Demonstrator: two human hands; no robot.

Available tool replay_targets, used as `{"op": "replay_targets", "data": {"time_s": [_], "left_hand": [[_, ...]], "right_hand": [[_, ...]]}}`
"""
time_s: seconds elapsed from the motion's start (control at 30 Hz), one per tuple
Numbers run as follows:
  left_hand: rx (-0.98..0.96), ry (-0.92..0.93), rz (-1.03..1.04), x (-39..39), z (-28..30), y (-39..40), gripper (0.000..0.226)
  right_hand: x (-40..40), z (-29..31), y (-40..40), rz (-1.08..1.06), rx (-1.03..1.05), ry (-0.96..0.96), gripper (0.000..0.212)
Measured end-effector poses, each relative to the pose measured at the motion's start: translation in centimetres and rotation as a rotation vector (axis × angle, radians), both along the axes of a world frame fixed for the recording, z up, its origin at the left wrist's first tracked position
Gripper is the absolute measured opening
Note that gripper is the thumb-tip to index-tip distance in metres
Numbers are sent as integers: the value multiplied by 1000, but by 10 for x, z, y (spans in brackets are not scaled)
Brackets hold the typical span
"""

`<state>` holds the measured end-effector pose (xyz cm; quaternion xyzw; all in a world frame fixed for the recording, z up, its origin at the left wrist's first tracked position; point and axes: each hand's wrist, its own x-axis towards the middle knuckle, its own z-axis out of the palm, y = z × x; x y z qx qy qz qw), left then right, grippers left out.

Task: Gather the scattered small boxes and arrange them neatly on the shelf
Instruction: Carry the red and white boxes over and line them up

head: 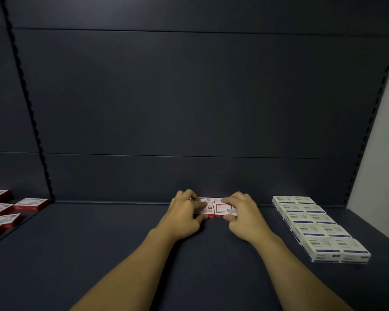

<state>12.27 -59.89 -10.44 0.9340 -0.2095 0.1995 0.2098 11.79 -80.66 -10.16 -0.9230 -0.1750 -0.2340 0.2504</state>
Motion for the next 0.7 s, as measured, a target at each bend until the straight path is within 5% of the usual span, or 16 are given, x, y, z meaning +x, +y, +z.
{"op": "replay_targets", "data": {"time_s": [0.4,0.7], "left_hand": [[0,7,-9,1,0,0,52],[-18,48,8,-5,3,-1,65]], "right_hand": [[3,-3,0,-5,11,-11,27],[-4,0,1,-41,-33,-53,37]]}}
